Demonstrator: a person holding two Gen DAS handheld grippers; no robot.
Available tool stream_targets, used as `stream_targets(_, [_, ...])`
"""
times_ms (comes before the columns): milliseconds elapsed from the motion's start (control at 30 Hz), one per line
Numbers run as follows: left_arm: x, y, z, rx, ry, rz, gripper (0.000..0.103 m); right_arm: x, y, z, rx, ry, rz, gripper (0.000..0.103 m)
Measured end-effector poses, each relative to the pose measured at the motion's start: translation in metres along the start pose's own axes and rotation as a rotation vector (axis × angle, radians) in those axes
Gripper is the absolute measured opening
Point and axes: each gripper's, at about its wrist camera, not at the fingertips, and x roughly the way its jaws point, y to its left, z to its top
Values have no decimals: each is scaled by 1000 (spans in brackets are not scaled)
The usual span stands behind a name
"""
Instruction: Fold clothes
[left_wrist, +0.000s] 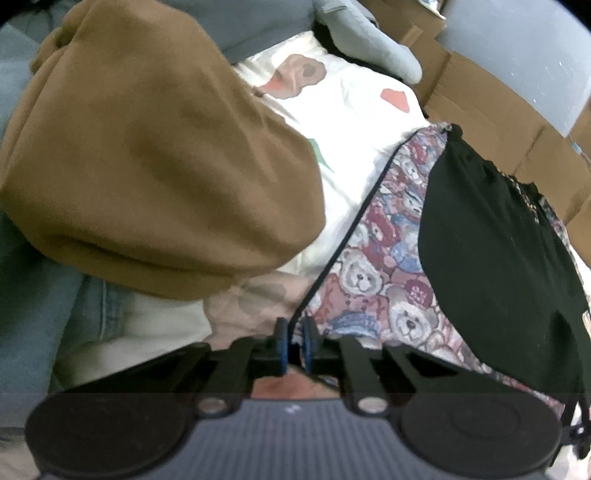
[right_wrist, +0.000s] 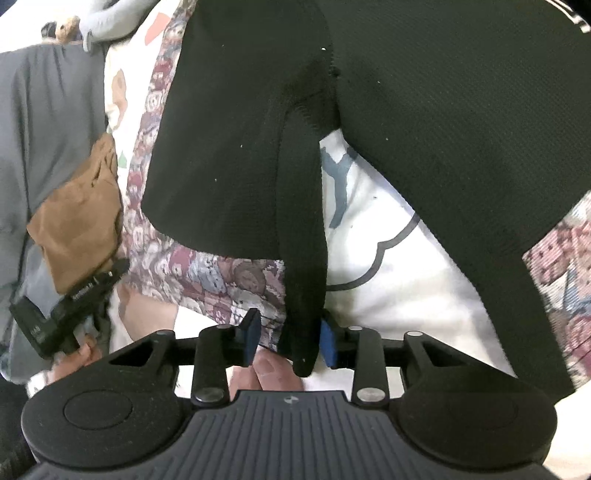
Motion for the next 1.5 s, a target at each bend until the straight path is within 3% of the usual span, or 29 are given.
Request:
stream_targets(33, [-2, -2, 1, 5, -1, 3, 7, 0, -1, 0, 11, 5, 0, 6])
stream_targets(67, [-5, -3, 3, 10, -3, 7, 7, 1, -2, 1, 17, 19, -11, 0])
stream_targets(433, [-33, -13, 16, 44, -21, 35, 6, -15, 15, 14, 44, 143, -2, 0])
stream_targets(600, [-35, -11, 22, 0, -8, 33, 6, -11, 10, 13, 100, 190, 4, 0])
stream_targets(633, [-36, -10, 25, -33, -1, 25, 6, -11, 9, 13, 114, 195, 8, 0])
stream_targets(833, [-31, -19, 32, 16, 18, 43, 6, -18, 3, 23, 138, 215, 27, 0])
stream_targets(1133, [5, -10, 16, 21, 35, 39, 6, 6, -8, 18, 106, 190, -74, 0])
stream_targets(1233, [7, -11, 14, 22, 28, 35, 6, 6, -10, 13, 102, 177, -57, 6])
stream_targets(1300, [9, -10, 14, 16, 25, 30, 6, 6, -12, 10, 99, 168, -45, 21])
stream_targets(1500, [9, -9, 7, -1, 19, 27, 6, 5, -15, 0, 89, 139, -11, 29])
